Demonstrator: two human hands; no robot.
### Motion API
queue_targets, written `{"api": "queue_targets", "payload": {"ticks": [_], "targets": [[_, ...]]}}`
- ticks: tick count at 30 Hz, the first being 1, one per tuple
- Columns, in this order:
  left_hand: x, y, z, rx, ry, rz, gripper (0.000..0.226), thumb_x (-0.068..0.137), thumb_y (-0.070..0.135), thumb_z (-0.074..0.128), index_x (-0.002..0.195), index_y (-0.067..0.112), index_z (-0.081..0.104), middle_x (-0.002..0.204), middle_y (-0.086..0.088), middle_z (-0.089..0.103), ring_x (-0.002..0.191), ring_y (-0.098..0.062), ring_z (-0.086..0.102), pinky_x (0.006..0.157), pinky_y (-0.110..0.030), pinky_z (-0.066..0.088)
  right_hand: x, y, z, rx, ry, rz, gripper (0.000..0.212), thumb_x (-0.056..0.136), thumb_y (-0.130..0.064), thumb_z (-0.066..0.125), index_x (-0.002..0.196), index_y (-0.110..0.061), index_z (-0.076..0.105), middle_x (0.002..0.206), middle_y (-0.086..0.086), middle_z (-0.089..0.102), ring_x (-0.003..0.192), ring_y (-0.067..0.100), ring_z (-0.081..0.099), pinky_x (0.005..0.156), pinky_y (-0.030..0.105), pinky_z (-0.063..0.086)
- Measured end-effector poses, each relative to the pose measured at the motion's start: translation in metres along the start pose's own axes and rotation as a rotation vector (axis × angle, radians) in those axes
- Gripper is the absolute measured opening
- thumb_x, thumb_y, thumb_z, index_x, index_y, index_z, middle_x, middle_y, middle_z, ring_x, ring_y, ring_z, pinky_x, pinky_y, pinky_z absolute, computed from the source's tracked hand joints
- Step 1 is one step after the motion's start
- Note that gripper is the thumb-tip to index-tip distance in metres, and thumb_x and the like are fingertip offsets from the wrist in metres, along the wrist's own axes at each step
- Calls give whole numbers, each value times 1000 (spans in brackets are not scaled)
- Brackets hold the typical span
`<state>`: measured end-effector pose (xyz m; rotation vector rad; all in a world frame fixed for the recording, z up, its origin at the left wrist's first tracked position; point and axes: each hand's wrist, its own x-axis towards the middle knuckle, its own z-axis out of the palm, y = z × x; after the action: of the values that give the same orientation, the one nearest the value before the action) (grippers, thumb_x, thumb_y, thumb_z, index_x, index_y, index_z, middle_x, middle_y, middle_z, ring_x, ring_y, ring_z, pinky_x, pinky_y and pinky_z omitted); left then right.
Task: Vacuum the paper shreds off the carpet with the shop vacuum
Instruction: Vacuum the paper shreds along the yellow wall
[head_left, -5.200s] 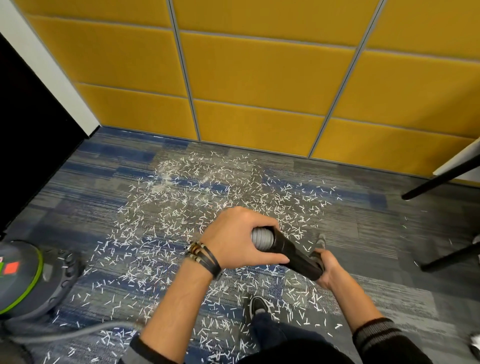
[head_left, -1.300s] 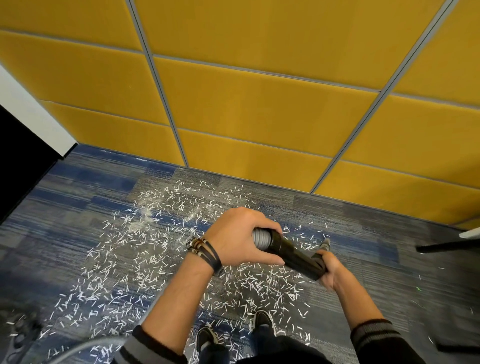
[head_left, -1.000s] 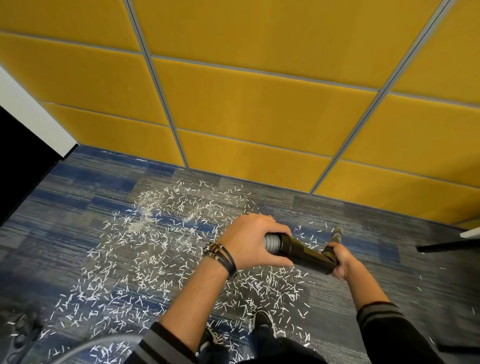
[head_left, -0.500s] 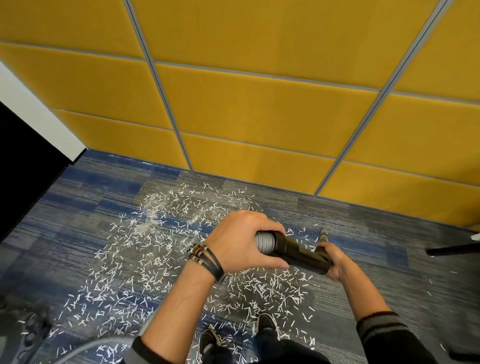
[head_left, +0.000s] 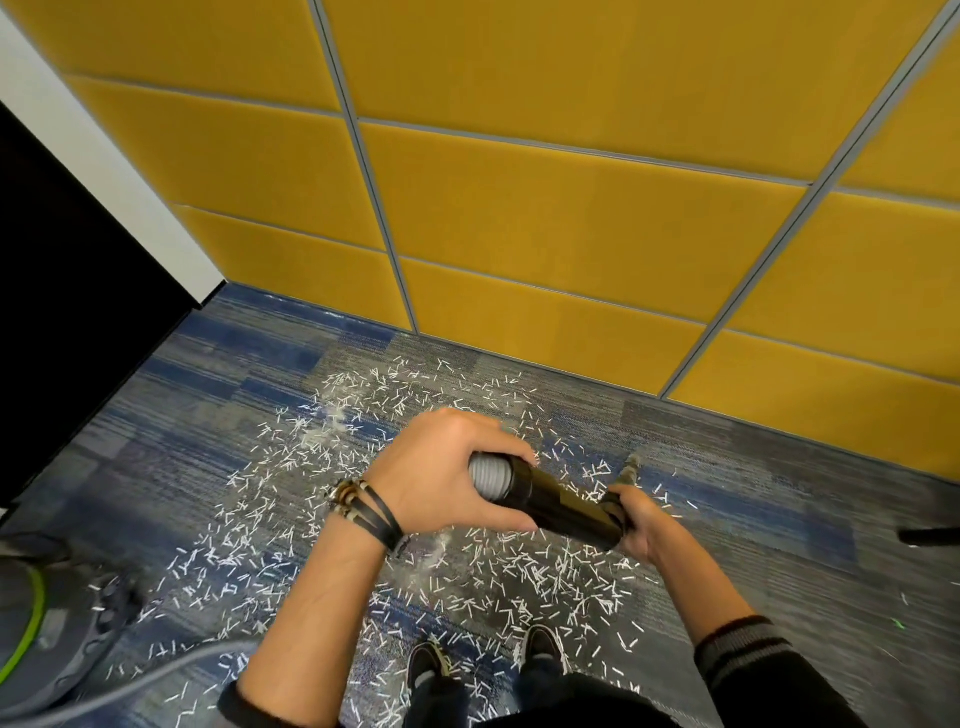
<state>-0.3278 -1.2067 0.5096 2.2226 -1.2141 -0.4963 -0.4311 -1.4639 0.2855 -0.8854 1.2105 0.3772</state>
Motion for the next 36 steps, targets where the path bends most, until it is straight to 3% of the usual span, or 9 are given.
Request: {"api": "queue_targets", "payload": {"ticks": [3,5,10,12,17,23,28,32,36], "targets": [[-2,0,3,-59,26,-8,49,64,65,87,106,40,78,90,25,69,89,5,65,81,-21,54,-7,-6,-4,6,-23,-14,13,102,-20,41,94,-11,35,68,13,56,48,29,63,48,49,57],[0,5,8,-87,55,-16,48,65,61,89,106,38,78,88,26,68,88,5,64,81,-19,52,-10,-10,-15,9,-3,-37,13,103,-21,43,96,-12,36,75,14,55,52,30,62,52,53,57],[10,23,33,-53,22,-19,47,68,64,87,107,39,77,88,19,70,86,1,63,83,-32,56,-19,-12,-49,-7,49,-43,14,102,-20,43,92,-11,40,64,14,61,42,27,62,42,40,56],[8,29,37,-35,6,-25,45,69,62,88,106,39,77,86,19,68,85,1,61,82,-32,56,-21,-6,-48,-34,53,-23,14,102,-21,43,93,-10,42,61,13,62,44,26,62,44,39,55],[-11,38,24,15,40,-54,44,68,62,89,105,42,77,84,24,65,85,1,62,76,-17,49,-10,13,-32,-81,20,11,17,102,-26,43,106,-10,43,81,17,61,59,30,64,59,42,57],[-40,46,13,12,48,-85,43,68,63,88,104,42,77,90,23,70,87,1,66,82,-27,56,-15,23,-6,-31,-92,45,18,104,-27,41,97,-11,40,71,12,52,61,27,55,68,44,53],[-41,58,24,6,10,-71,45,65,63,90,102,41,77,85,21,66,82,-3,65,76,-28,55,-25,40,-22,5,-95,50,21,102,-32,46,100,-12,43,75,12,55,66,29,57,83,50,52],[-54,60,40,15,25,-60,45,66,64,89,102,40,77,85,21,67,81,2,63,77,-26,55,-34,51,-33,-9,-44,26,17,102,-29,45,98,-13,41,76,13,56,64,30,58,72,50,53],[-86,60,51,98,103,-56,42,74,63,84,108,39,76,81,25,58,75,14,53,74,-10,39,-33,58,-23,-94,24,-37,15,103,-28,42,104,-13,39,74,13,58,61,31,60,73,51,53]]}}
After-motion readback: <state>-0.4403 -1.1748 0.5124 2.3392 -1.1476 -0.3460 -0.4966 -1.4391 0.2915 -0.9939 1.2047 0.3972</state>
